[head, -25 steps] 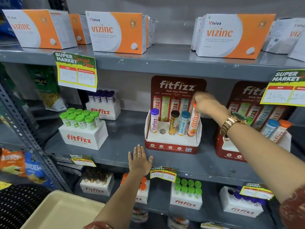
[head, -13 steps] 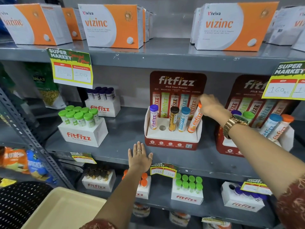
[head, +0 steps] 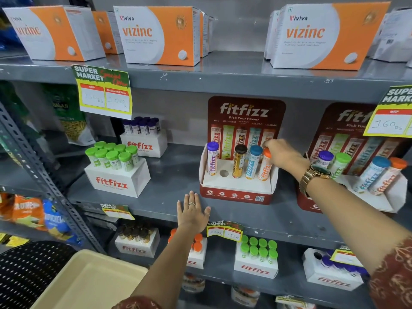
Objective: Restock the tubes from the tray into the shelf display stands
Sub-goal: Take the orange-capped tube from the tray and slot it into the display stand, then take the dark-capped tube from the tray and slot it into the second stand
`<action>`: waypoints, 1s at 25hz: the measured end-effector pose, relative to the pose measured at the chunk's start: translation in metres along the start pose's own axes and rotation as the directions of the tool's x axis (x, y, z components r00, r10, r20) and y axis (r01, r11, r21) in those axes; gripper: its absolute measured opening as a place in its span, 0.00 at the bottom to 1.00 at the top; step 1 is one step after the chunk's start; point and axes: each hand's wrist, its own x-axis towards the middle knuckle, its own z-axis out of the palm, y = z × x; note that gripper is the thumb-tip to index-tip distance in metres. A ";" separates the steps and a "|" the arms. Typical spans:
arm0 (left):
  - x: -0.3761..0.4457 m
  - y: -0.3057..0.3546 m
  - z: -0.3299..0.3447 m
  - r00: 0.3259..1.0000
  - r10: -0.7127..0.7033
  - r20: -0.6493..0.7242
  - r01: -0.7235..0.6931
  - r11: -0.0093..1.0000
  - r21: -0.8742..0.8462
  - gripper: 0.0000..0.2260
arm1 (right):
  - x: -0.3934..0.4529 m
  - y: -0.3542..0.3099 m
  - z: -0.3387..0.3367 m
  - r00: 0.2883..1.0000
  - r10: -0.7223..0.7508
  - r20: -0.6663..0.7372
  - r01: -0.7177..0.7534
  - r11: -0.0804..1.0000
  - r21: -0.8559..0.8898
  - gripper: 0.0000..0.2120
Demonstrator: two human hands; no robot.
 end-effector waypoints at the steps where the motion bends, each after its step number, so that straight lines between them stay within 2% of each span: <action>1: 0.000 -0.001 -0.001 1.000 0.009 0.006 -0.009 1.000 -0.006 0.30 | -0.001 -0.001 -0.003 1.000 -0.003 0.011 0.003 1.000 0.021 0.19; 3: -0.002 -0.006 -0.004 0.999 0.042 -0.006 -0.042 0.999 -0.021 0.29 | -0.004 -0.009 -0.010 1.000 -0.012 0.005 0.012 0.998 0.065 0.18; 5: -0.010 -0.021 -0.004 0.994 0.047 -0.101 -0.051 0.998 -0.039 0.28 | -0.009 -0.028 -0.015 0.997 -0.032 -0.069 0.039 0.993 0.112 0.16; 7: -0.028 -0.049 -0.001 0.974 0.017 -0.227 -0.032 0.998 -0.063 0.26 | -0.015 -0.059 -0.013 0.976 -0.105 -0.193 0.133 0.981 0.141 0.11; 9: -0.052 -0.083 0.004 0.958 0.000 -0.288 -0.019 0.998 -0.063 0.24 | -0.021 -0.096 -0.003 0.938 -0.202 -0.281 0.248 0.958 0.141 0.09; 12: -0.097 -0.137 0.014 0.958 -0.071 -0.277 0.063 0.997 -0.038 0.24 | -0.034 -0.159 0.029 0.882 -0.351 -0.313 0.419 0.890 0.181 0.14; 15: -0.148 -0.187 0.030 0.960 -0.197 -0.201 0.191 0.980 -0.048 0.25 | -0.062 -0.218 0.077 0.811 -0.477 -0.338 0.560 0.800 0.216 0.12; 19: -0.225 -0.240 0.060 0.905 -0.414 -0.095 0.411 0.910 -0.052 0.25 | -0.115 -0.285 0.152 0.708 -0.662 -0.245 0.706 0.668 0.237 0.12; 22: -0.273 -0.268 0.085 0.860 -0.510 0.007 0.510 0.859 -0.037 0.26 | -0.156 -0.322 0.207 0.599 -0.787 -0.148 0.796 0.564 0.219 0.10; 25: -0.309 -0.288 0.111 0.815 -0.575 0.070 0.578 0.815 -0.046 0.27 | -0.192 -0.349 0.255 0.505 -0.863 0.010 0.834 0.491 0.253 0.16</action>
